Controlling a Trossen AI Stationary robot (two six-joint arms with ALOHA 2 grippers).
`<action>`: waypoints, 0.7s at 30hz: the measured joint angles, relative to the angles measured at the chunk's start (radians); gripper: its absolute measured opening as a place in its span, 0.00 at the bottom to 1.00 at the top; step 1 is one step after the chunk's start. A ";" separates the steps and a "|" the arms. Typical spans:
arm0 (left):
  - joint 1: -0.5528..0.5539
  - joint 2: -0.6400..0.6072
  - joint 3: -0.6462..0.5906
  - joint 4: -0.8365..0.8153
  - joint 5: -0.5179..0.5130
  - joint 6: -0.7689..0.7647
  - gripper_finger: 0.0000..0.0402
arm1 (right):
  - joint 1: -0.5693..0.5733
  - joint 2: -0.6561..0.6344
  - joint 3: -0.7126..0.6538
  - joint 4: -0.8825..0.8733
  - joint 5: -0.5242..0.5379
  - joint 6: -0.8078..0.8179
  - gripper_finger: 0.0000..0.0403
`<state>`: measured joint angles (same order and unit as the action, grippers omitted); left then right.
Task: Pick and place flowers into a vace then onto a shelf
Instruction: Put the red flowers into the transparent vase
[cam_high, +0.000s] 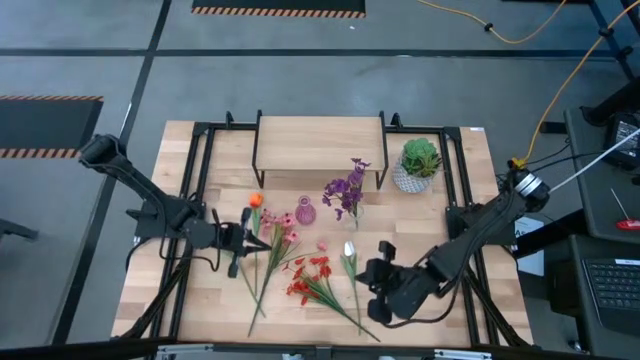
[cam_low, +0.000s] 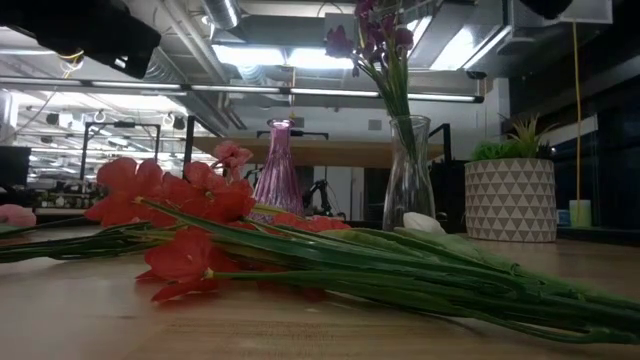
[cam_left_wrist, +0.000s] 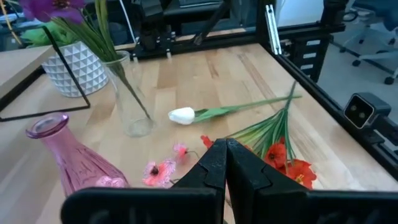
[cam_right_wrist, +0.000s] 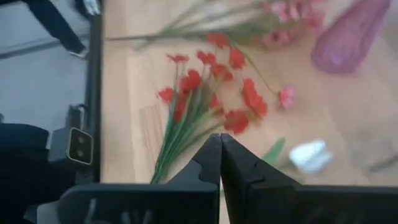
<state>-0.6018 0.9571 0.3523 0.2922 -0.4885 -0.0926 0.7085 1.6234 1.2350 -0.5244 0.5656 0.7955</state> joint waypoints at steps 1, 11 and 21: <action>0.000 0.002 0.000 0.000 0.000 0.000 0.01 | 0.006 0.017 0.026 -0.036 0.000 0.031 0.02; 0.000 0.003 0.000 0.004 0.000 0.000 0.01 | 0.023 0.128 0.160 -0.118 -0.016 0.087 0.02; 0.000 0.002 0.000 0.000 0.010 0.000 0.01 | 0.015 0.190 0.150 -0.076 -0.074 0.088 0.03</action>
<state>-0.6014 0.9596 0.3523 0.2920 -0.4782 -0.0922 0.7235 1.8135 1.3853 -0.6007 0.4912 0.8836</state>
